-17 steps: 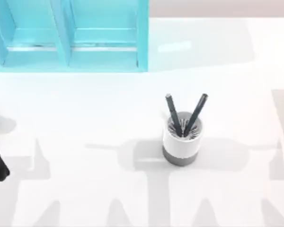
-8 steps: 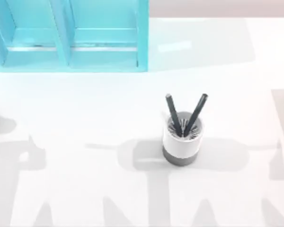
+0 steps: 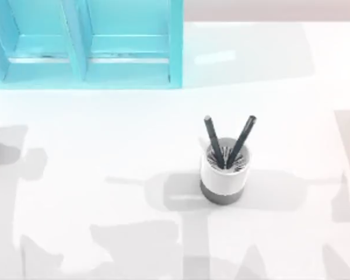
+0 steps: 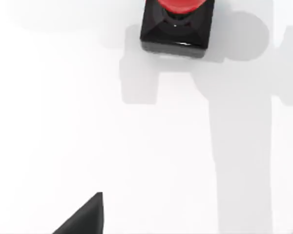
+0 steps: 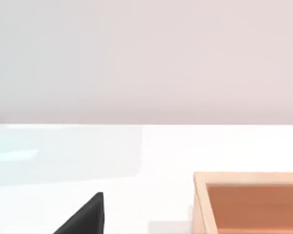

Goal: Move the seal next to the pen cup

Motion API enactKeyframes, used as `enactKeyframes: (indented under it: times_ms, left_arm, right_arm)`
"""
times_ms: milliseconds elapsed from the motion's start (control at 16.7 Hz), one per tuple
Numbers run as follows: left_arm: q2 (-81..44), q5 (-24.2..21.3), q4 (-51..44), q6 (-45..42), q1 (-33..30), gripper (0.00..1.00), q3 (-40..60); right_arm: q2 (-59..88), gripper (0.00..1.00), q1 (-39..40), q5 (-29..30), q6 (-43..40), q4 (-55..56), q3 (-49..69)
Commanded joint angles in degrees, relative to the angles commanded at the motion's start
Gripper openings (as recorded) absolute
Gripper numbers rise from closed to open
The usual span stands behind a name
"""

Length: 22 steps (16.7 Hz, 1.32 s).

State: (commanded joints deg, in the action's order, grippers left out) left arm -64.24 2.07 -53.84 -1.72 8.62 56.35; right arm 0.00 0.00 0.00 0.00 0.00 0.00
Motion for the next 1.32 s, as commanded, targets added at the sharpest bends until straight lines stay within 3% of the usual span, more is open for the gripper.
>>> enactKeyframes:
  times_ms: [360, 720, 960, 1320]
  left_arm:
    - [-31.10, -0.55, -18.38, -4.38, 2.10, 1.00, 27.83]
    - [-50.50, -1.78, -25.54, -9.13, 2.20, 1.00, 47.86]
    - [-54.62, -2.19, -26.24, -10.52, 2.03, 1.00, 52.56]
    - [-54.56, -2.17, -25.22, -10.48, 2.01, 1.00, 51.50]
  right_arm:
    - [0.00, 1.00, 0.00, 0.00, 0.00, 0.00, 0.00]
    - [0.00, 1.00, 0.00, 0.00, 0.00, 0.00, 0.00]
    - [0.00, 1.00, 0.00, 0.00, 0.00, 0.00, 0.00]
    - [0.00, 1.00, 0.00, 0.00, 0.00, 0.00, 0.00]
